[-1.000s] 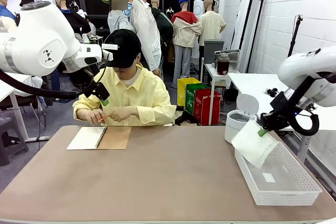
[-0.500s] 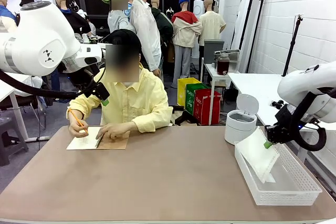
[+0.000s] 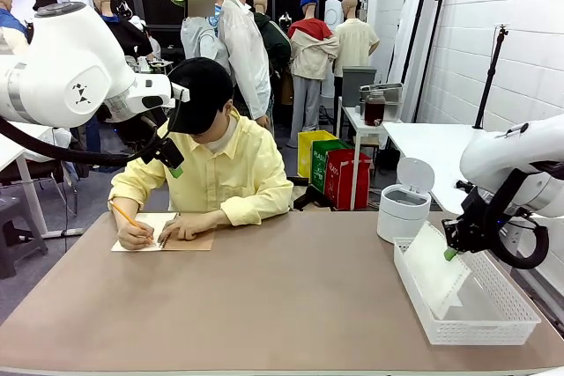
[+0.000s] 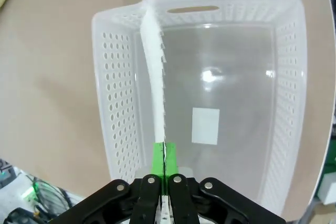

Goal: Sort the paper based on its condition.
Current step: If a person hands you a paper, place it in the Organizing basket , and if it's crumpled, put it in the Trash can.

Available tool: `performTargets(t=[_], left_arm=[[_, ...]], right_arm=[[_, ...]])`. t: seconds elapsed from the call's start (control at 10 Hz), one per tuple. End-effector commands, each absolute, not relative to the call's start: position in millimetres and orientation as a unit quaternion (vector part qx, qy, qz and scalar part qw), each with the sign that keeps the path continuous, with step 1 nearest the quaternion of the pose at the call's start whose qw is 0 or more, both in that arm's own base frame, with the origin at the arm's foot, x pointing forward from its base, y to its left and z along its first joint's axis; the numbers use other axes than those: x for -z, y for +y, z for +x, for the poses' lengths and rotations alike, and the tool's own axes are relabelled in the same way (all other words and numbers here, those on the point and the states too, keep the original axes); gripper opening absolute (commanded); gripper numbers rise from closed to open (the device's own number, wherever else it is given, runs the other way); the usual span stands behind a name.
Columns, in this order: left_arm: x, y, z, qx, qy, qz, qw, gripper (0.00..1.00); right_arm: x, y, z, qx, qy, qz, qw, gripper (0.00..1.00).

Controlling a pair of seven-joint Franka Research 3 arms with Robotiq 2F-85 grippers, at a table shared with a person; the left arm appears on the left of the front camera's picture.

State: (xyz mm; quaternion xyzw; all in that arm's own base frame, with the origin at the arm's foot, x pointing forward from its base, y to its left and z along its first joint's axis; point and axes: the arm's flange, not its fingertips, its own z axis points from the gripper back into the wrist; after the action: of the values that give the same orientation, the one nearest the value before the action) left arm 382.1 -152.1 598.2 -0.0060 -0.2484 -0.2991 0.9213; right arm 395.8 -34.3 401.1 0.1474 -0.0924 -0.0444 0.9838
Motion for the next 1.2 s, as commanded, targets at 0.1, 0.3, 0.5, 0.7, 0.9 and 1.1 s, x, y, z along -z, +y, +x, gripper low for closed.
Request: performTargets(t=[0.1, 0.3, 0.5, 0.7, 0.9, 1.1], left_arm=[[-600, -150, 383, 0.299, -0.25, -0.005, 0.921, 1.0], [-600, -150, 383, 0.299, -0.25, -0.005, 0.921, 1.0], [-600, -150, 383, 0.299, -0.25, -0.005, 0.921, 1.0], [-600, -150, 383, 0.299, -0.25, -0.005, 0.921, 1.0], [-600, -150, 383, 0.299, -0.25, -0.005, 0.921, 1.0], [-600, -150, 383, 0.299, -0.25, -0.005, 0.921, 1.0]], right_arm=[[-395, -25, 385, 0.097, -0.068, 0.12, 0.986, 0.0], [-392, -25, 384, 0.116, -0.072, 0.09, 0.987, 0.0], [-384, -27, 385, 0.126, -0.07, 0.039, 0.989, 0.0], [-376, -27, 384, 0.132, -0.056, 0.013, 0.99, 0.0], [-372, -23, 384, 0.134, -0.057, 0.001, 0.989, 0.0], [-367, -16, 383, 0.128, -0.058, -0.006, 0.99, 0.0]])
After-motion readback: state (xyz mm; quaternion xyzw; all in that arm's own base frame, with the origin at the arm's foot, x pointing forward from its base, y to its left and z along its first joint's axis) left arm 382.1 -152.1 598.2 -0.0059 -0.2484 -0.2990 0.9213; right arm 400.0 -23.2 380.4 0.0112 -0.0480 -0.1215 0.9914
